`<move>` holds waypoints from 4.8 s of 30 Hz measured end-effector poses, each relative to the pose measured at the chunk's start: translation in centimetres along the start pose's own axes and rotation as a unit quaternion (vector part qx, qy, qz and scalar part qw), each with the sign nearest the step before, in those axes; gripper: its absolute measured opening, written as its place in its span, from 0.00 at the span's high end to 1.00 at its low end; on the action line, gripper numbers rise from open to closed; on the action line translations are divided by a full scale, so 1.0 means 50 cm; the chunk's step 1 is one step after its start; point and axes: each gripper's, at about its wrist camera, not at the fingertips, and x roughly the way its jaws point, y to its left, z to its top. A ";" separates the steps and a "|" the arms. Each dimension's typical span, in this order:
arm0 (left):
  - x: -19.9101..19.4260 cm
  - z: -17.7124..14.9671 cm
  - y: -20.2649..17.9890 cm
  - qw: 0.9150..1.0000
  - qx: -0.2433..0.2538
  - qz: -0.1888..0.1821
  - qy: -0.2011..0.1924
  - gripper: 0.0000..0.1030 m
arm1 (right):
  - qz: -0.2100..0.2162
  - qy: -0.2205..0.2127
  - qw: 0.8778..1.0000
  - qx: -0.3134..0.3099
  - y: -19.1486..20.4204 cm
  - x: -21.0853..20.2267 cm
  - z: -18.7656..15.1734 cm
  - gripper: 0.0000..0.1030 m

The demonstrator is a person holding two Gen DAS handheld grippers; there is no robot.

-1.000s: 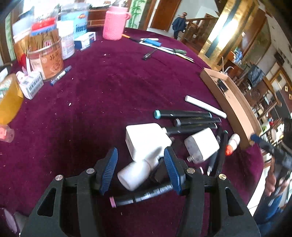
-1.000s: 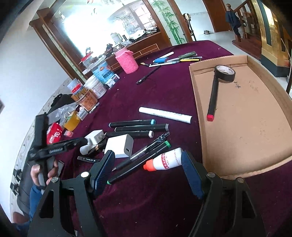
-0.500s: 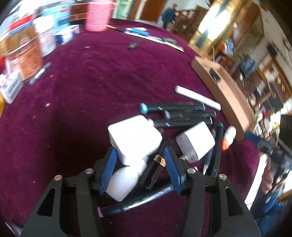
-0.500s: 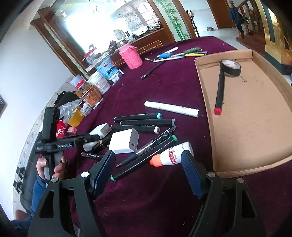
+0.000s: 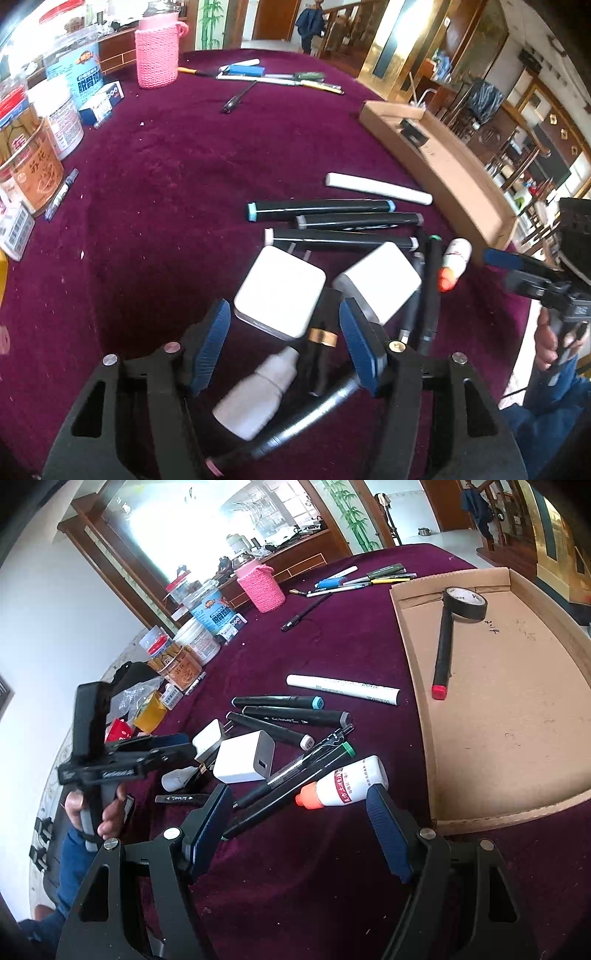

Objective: Organize rigid objects
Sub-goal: 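Grasp the white square charger with the left tool, then grasp the white glue bottle with orange cap with the right tool, then carry charger and glue bottle into the tray and open both tools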

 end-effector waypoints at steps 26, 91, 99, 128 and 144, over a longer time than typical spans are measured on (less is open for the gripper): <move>0.031 -0.024 0.024 0.989 -0.116 0.086 -0.031 0.55 | -0.063 0.045 0.995 -0.068 0.036 0.066 0.070 0.32; 0.015 0.098 -0.343 0.998 0.008 0.001 -0.067 0.57 | -0.051 -0.061 0.997 0.017 -0.133 -0.136 0.038 0.77; 0.111 0.175 -0.455 0.999 0.025 -0.030 -0.030 0.57 | -0.077 -0.062 0.994 0.055 -0.214 -0.134 0.117 0.77; 0.216 0.198 -0.553 0.996 0.073 -0.015 -0.054 0.58 | -0.095 -0.005 0.992 0.088 -0.317 -0.005 0.251 0.46; 0.223 0.187 -0.599 0.988 0.118 0.046 -0.089 0.58 | -0.238 -0.013 0.971 0.030 -0.304 -0.033 0.189 0.41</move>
